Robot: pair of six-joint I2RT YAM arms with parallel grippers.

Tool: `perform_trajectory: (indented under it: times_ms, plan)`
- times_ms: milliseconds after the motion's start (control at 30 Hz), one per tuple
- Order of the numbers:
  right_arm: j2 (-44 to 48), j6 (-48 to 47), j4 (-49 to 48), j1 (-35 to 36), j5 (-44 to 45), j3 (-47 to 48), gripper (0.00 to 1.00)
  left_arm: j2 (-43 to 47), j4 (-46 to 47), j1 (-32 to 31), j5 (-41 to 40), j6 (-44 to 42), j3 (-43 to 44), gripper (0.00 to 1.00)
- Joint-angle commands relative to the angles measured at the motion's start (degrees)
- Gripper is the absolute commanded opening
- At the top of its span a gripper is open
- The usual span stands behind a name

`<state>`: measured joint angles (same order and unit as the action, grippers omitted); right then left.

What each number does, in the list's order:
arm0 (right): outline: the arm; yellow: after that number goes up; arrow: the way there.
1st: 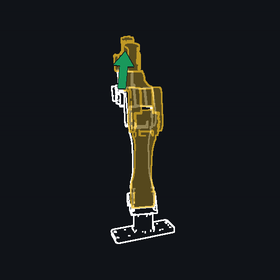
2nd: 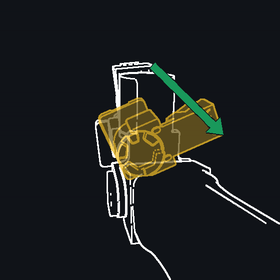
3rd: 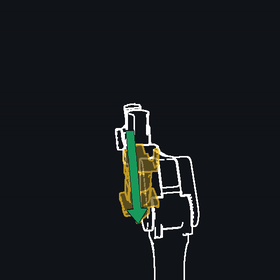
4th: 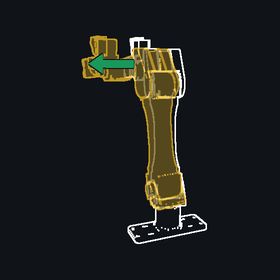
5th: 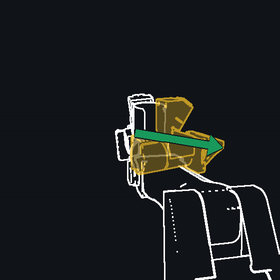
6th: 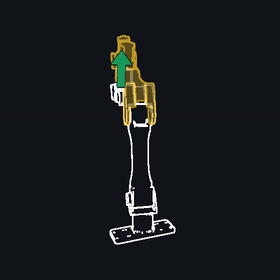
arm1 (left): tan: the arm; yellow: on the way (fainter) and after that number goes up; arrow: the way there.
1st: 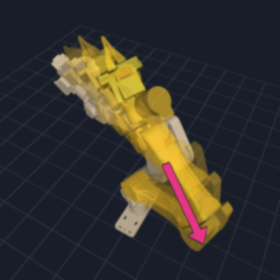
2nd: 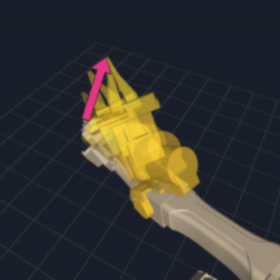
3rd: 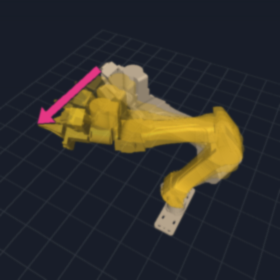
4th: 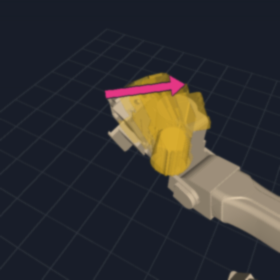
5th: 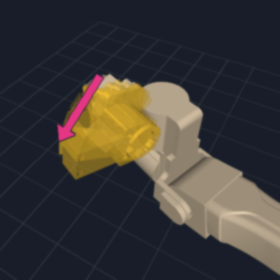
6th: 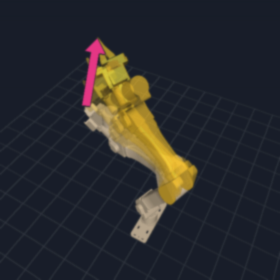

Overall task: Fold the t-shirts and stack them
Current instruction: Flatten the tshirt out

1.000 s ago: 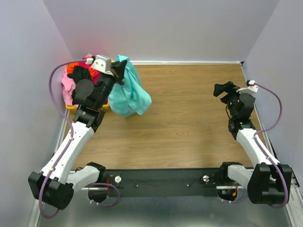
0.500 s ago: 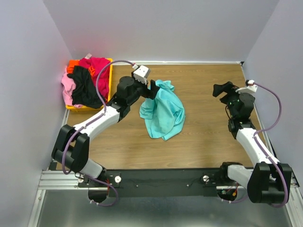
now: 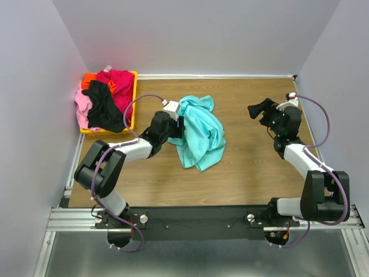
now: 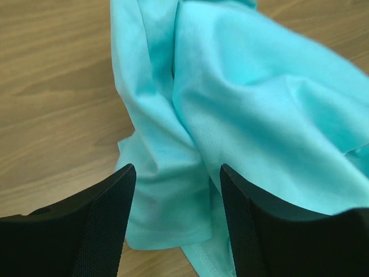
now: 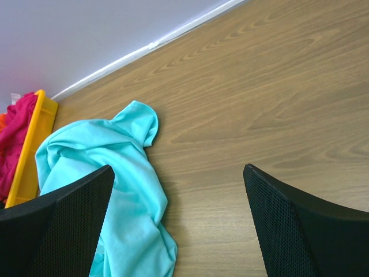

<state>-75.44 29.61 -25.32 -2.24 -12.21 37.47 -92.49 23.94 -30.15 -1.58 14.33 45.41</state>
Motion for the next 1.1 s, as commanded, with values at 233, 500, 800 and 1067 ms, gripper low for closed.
perform_trajectory:
  times_ms: [233,500,800,1067]
  plan:
    - [-0.15,0.37,-1.4,0.04,-2.29,1.81,1.0,-5.77,1.55,-3.77,-3.6,2.72,1.26,0.58]
    - [-1.11,0.54,-1.49,-0.04,-2.91,2.25,1.0,0.37,1.28,-6.76,-12.64,5.62,-3.74,0.59]
    - [-2.26,0.72,-1.57,0.04,-3.44,2.78,1.0,6.1,-0.39,-8.69,-10.73,6.33,-7.18,0.59]
    - [-2.52,0.81,-1.57,0.04,-3.79,3.04,1.0,-1.19,-0.92,-10.45,-7.56,5.98,-3.14,0.56]
